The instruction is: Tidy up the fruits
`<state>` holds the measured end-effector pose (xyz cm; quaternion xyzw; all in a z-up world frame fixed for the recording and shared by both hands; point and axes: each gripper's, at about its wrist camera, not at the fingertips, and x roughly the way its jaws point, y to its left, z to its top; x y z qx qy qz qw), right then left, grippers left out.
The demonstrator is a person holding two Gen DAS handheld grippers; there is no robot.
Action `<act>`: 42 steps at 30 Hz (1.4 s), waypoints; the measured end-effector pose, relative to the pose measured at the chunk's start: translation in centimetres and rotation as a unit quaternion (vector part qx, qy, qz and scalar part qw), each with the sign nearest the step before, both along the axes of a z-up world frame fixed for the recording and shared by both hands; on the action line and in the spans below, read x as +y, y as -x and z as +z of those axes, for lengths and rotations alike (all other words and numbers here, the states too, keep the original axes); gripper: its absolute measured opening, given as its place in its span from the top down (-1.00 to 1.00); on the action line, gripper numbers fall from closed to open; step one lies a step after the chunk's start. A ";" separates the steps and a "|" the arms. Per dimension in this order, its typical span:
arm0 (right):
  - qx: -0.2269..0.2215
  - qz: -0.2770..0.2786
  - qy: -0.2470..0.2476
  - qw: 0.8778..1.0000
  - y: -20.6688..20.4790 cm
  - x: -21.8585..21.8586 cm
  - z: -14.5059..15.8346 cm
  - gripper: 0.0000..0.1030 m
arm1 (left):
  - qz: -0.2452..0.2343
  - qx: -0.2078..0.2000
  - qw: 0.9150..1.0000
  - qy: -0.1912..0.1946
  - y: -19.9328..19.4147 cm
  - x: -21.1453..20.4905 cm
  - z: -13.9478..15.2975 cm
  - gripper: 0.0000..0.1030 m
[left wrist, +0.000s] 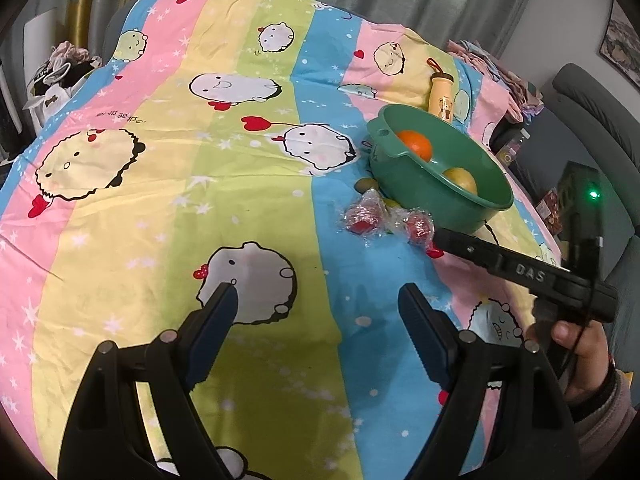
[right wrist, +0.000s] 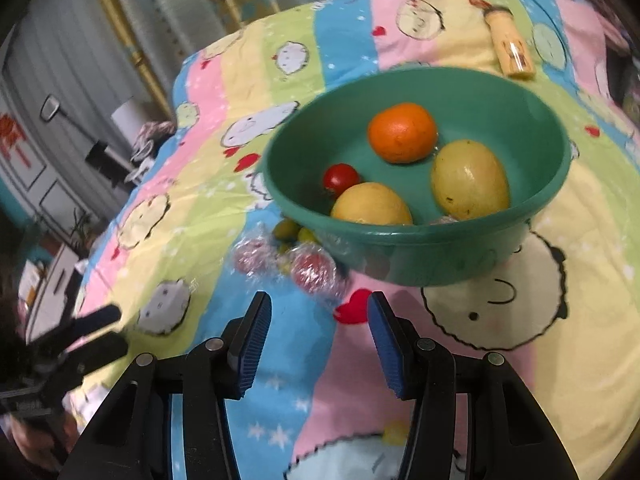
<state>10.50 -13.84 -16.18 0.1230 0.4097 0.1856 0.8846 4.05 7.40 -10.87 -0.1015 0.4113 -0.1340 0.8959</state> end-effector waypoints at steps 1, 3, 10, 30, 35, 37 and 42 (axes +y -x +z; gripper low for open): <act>0.003 -0.003 -0.007 1.000 -0.3 0.0 -0.2 -0.03 | 0.000 0.000 1.000 0.000 -0.1 0.1 -0.1 -0.60; 0.008 -0.012 -0.019 1.000 -0.8 0.1 -0.7 -0.03 | -0.002 0.003 1.000 0.001 -0.2 0.1 -0.3 -0.60; 0.028 -0.027 -0.064 0.997 -2.3 0.1 -1.9 0.09 | -0.010 0.012 1.000 0.002 -0.8 0.1 -1.0 -0.61; 0.024 0.028 -0.115 0.993 2.7 -5.5 -0.5 0.35 | -0.034 0.002 0.999 0.001 -3.3 -2.4 -0.7 -0.61; 0.023 0.035 -0.120 0.992 3.1 -6.0 -1.0 0.35 | -0.052 -0.006 0.998 -0.023 -5.9 -4.5 -0.9 -0.58; 0.026 0.037 -0.131 0.990 3.0 -6.2 -1.3 0.35 | -0.064 -0.005 0.997 -0.031 -7.0 -5.3 -1.3 -0.56; 0.022 0.046 -0.146 0.988 3.0 -6.5 -1.4 0.35 | -0.089 0.002 0.995 -0.047 -8.6 -6.7 -2.2 -0.48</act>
